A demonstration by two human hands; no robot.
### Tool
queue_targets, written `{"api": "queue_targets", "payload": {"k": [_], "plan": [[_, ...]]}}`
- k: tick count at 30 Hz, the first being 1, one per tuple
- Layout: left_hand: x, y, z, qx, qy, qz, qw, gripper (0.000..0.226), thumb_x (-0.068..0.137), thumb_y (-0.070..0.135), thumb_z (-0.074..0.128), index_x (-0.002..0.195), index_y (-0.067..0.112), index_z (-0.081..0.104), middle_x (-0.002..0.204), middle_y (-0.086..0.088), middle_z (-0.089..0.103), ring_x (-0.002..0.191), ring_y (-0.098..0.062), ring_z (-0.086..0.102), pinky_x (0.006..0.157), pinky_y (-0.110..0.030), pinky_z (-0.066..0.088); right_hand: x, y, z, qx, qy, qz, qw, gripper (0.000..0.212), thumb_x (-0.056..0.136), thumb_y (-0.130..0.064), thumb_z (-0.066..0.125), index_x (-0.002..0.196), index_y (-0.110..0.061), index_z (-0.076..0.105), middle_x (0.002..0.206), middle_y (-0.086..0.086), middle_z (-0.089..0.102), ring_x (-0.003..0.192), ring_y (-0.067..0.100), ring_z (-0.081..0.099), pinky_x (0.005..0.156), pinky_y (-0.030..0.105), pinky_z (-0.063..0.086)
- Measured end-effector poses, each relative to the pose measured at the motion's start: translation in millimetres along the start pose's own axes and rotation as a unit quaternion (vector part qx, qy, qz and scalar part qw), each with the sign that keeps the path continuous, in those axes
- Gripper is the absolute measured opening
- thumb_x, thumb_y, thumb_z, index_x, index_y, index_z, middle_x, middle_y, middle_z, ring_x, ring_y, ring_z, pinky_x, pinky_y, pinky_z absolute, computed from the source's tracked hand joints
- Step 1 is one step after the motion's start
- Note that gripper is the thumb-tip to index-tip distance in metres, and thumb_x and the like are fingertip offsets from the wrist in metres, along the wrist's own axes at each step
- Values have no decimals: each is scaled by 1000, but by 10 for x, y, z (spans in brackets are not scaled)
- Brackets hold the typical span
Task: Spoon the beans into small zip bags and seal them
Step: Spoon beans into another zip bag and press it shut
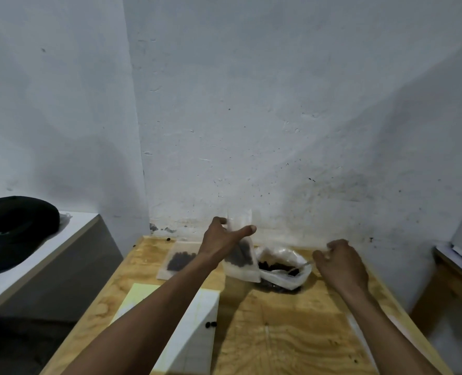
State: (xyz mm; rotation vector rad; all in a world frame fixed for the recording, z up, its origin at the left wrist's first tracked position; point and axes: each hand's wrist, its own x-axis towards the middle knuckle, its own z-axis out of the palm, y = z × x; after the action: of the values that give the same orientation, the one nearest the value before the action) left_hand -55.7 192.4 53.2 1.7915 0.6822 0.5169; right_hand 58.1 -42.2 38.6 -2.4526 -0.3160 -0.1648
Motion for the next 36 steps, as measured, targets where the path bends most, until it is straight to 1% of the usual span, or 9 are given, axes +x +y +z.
{"api": "queue_targets", "payload": {"k": [3,6,8,11,15,19,25,29,36], "plan": [[-17,87,63,-27,-11,-8,1000,89,70,59,84,137,15,45,133,-4,54,110,-21,53,88,-33,46,-141,-182,23,13,-3,-96,995,81,83,-52,75,147,-18,40,147,11,43,132,31,47,99,41,47],[-25,161,155,-37,-18,-9,999,94,64,64,85,135,16,47,134,-4,56,112,-22,56,90,-35,51,-299,-464,86,155,-183,-120,964,82,76,-60,77,144,-26,45,137,-5,51,125,18,54,91,29,49],[-54,218,187,-53,-25,-21,998,93,63,64,86,134,17,47,129,-2,57,115,-25,58,97,-43,54,-346,-579,164,196,-263,-110,938,65,78,-53,80,131,-23,56,123,-9,61,114,16,62,88,30,52],[-82,259,108,-100,-21,-16,995,78,69,60,84,126,16,55,116,1,61,108,-23,62,93,-41,55,-322,-630,260,240,-242,-97,935,28,85,-30,78,106,-12,72,102,2,77,95,22,71,86,39,58],[-77,236,-119,-163,-5,37,986,31,91,36,74,108,10,74,95,-7,73,88,-22,69,75,-35,59,-314,-633,286,360,-278,-30,890,17,82,-9,81,97,-4,77,95,13,79,82,22,77,69,28,59],[-88,233,-256,-194,21,39,980,17,92,18,73,100,3,78,88,-10,75,78,-22,69,74,-34,62,-258,-634,292,336,-296,-48,893,25,80,-16,84,102,-8,76,98,10,79,88,21,76,77,33,59],[-147,275,-360,-149,37,71,986,10,90,15,75,83,10,80,81,-4,78,76,-19,72,70,-24,58,-84,-850,37,347,-232,-93,904,59,78,-30,86,130,-26,59,119,-2,67,108,16,66,85,30,52],[-214,285,-397,-117,19,106,987,11,89,16,76,90,7,82,81,-4,78,70,-11,71,66,-19,54,-24,-1036,-93,290,-240,-141,916,45,78,-37,85,119,-28,68,110,-2,72,102,13,68,89,30,53],[-323,320,-470,-116,-3,135,984,11,87,16,77,84,7,82,75,-2,75,67,-9,67,61,-15,49,-101,-1241,-160,287,-279,-159,902,12,81,-34,82,88,-24,83,87,-12,78,75,-5,66,71,17,45]]}}
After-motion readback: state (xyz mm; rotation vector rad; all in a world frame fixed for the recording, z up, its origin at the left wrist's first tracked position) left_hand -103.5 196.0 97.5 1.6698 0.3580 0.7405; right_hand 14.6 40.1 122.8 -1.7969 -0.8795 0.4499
